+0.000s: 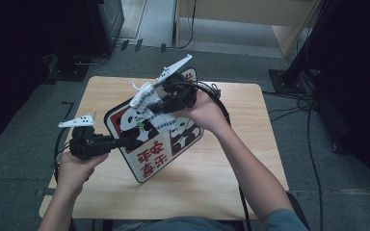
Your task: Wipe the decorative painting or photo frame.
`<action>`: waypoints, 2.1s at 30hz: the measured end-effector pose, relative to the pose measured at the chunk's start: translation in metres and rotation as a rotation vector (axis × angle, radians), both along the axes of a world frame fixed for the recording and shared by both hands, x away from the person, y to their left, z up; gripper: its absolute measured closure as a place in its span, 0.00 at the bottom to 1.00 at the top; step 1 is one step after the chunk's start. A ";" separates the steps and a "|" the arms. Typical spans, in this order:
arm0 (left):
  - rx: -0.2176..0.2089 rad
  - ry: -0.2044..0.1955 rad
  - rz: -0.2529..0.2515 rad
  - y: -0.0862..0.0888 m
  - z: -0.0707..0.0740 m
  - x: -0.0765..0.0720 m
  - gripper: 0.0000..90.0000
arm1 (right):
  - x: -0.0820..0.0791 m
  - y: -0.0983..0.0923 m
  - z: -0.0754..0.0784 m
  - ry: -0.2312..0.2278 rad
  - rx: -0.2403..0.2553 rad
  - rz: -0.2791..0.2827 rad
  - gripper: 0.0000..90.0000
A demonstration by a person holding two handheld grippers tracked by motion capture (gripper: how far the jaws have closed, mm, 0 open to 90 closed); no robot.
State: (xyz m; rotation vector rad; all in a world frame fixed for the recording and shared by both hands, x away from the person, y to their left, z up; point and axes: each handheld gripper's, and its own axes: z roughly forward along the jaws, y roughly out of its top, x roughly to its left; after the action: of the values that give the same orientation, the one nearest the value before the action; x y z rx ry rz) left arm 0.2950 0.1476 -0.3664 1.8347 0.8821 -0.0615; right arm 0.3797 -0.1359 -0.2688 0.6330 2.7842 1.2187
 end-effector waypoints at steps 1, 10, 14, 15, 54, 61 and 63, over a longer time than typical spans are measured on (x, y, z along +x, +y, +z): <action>0.000 0.000 0.000 0.000 0.000 0.000 0.84 | 0.000 0.000 -0.001 -0.002 0.000 0.000 0.85; 0.003 -0.003 0.000 0.000 0.000 0.000 0.85 | -0.001 -0.001 -0.009 0.011 -0.014 0.003 0.85; 0.004 -0.005 -0.002 0.000 0.000 0.000 0.85 | -0.001 -0.002 -0.013 0.018 -0.017 0.006 0.85; 0.004 -0.005 -0.002 0.000 0.000 0.000 0.85 | -0.002 -0.002 -0.014 0.019 -0.018 0.006 0.85; 0.003 -0.007 -0.013 0.000 0.000 0.000 0.84 | -0.011 -0.009 -0.070 0.105 -0.035 0.003 0.84; 0.006 -0.009 -0.013 -0.001 0.000 0.000 0.84 | -0.012 -0.011 -0.078 0.111 -0.044 -0.003 0.84; 0.006 -0.009 -0.014 -0.001 0.000 -0.001 0.84 | -0.012 -0.011 -0.081 0.113 -0.045 -0.002 0.84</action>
State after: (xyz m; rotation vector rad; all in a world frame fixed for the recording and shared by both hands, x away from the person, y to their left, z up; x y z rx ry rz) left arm 0.2944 0.1467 -0.3662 1.8457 0.8645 -0.0588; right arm 0.3673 -0.1467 -0.3493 0.7230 2.8918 1.1510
